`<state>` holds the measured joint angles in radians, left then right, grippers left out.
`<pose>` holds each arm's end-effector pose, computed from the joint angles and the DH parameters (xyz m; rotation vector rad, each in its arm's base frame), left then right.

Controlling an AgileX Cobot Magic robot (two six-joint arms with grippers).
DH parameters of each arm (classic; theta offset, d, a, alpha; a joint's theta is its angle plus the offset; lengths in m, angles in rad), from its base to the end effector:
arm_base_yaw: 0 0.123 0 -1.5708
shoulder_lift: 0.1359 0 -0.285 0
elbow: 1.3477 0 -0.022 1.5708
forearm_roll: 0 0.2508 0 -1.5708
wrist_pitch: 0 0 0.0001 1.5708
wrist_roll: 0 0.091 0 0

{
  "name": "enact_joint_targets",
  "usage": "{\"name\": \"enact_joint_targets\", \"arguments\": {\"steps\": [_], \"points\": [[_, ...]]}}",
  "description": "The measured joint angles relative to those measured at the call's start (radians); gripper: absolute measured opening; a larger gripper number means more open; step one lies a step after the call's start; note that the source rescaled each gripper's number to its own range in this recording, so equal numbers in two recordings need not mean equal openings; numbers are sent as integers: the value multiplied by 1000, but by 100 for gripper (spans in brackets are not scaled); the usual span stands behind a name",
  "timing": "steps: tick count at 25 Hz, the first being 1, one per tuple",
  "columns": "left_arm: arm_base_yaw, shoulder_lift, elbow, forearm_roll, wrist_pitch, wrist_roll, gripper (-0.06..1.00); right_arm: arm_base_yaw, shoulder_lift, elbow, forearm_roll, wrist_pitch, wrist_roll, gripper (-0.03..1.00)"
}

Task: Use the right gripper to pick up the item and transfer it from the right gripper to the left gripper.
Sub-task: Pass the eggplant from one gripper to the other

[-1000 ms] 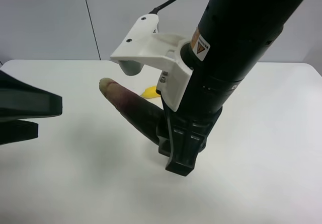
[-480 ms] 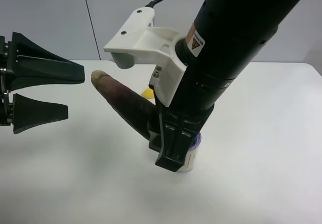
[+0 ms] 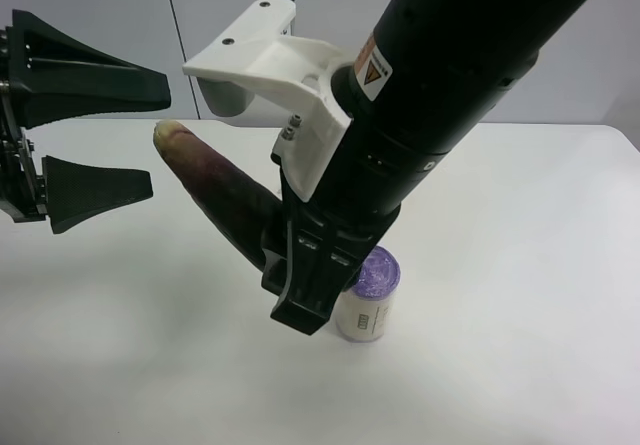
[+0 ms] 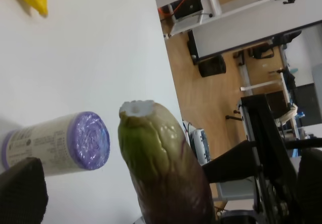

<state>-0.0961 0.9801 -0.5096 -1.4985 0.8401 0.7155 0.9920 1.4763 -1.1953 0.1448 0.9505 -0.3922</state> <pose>0.1628 -0.0837 0.2784 -0.1226 2.1397 -1.3615 0.1551 0.2569 0.2989 -1.6936 2.1700 0.3551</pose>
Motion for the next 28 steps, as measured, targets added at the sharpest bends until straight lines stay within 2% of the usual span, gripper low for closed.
{"name": "enact_joint_targets", "arguments": {"steps": [7, 15, 24, 26, 28], "points": [[0, 0, 0, -9, -5, 3, 100, 0, 0, 0, 12, -53, 0, 1], [0, 0, 0, -10, -7, 3, 100, 0, 0, 0, 101, -109, -30, 1], [0, 0, 0, -11, -51, 3, 100, 0, 0, 0, 114, -117, -46, 1], [0, 0, 0, -11, -56, 3, 96, 0, 0, 0, 117, -117, -46, 1], [0, 0, 0, -12, -59, 3, 85, 0, 0, 0, 124, -117, -49, 1]]}}
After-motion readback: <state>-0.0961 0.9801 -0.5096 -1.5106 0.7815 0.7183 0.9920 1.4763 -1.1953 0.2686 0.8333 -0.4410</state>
